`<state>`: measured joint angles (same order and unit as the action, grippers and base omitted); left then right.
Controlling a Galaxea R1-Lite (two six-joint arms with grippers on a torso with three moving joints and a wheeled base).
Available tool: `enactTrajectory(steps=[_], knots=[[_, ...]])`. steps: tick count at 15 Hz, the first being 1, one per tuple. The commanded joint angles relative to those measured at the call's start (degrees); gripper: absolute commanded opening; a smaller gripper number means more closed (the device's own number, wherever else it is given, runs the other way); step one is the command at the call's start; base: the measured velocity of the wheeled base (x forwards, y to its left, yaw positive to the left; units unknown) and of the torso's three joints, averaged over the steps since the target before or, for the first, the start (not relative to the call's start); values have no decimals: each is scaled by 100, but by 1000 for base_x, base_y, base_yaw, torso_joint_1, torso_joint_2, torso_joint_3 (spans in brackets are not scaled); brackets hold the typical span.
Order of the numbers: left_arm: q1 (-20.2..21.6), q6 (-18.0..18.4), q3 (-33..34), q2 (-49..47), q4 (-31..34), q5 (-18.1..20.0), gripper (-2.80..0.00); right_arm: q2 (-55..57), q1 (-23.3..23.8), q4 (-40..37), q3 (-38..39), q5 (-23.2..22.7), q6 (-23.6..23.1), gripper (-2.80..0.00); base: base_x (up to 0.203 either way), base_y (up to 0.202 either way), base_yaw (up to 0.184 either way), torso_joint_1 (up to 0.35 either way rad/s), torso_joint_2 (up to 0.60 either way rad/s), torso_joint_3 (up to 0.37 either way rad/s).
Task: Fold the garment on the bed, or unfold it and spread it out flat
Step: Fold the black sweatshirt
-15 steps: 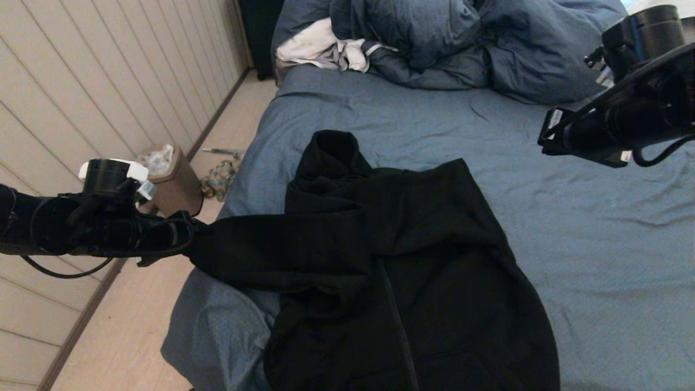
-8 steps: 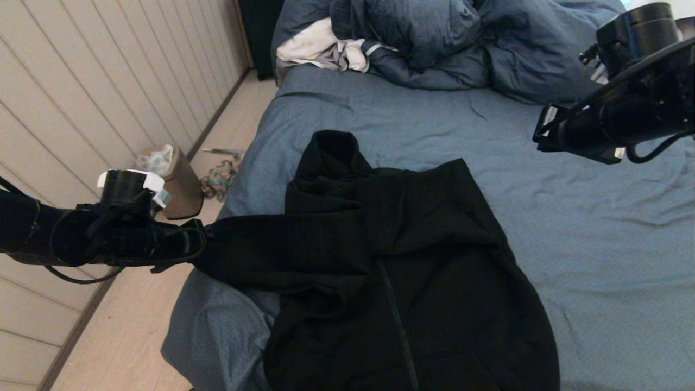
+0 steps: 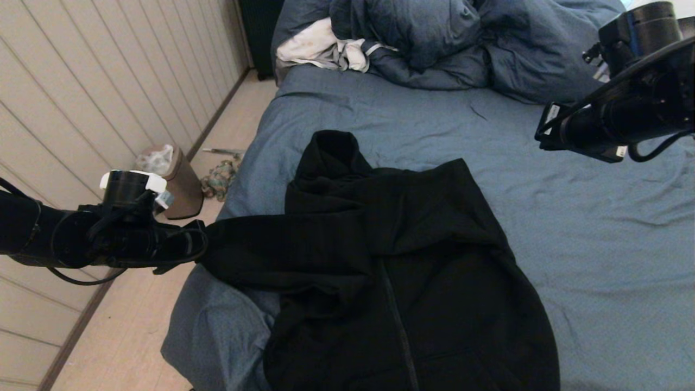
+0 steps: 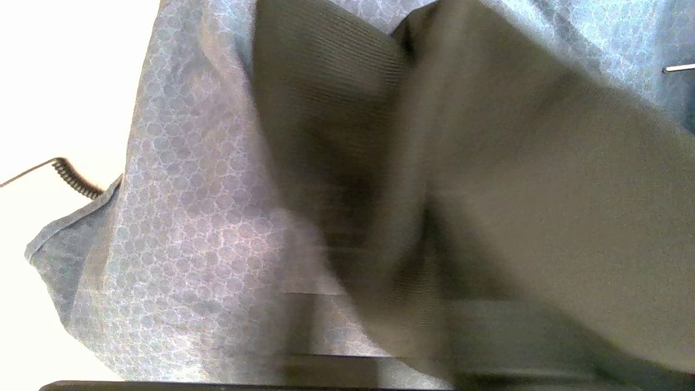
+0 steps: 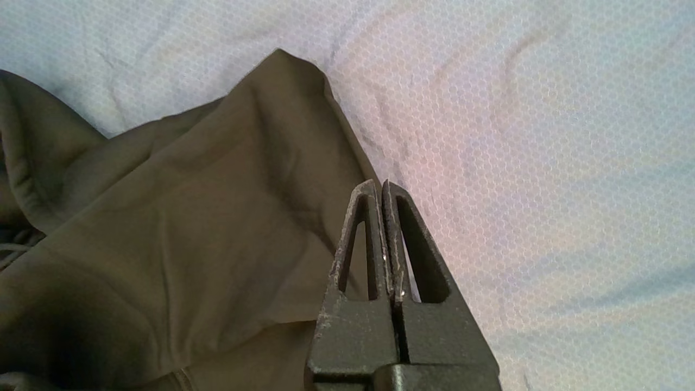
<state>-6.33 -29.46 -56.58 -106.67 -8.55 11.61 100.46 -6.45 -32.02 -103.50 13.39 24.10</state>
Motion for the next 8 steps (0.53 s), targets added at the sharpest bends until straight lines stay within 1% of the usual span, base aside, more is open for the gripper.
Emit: enactTrajectory(steps=[1,3,5,7,8], knots=[[0,-24,7,23,-7,8,-280,-41,3,-23,-4,6,7,-280,0,0,0,0,0,0],[0,-43,6,42,-7,8,-280,-79,28,-23,21,12,15,-280,0,0,0,0,0,0],[0,-151,-114,226,0,-3,-280,-150,71,-23,30,6,32,-280,0,0,0,0,0,0],[-48,-168,-549,472,173,-39,-280,-245,72,-20,-68,6,-25,-280,0,0,0,0,0,0],[-140,-167,-913,569,452,-93,-280,-263,88,-62,-159,6,-52,-280,0,0,0,0,0,0]])
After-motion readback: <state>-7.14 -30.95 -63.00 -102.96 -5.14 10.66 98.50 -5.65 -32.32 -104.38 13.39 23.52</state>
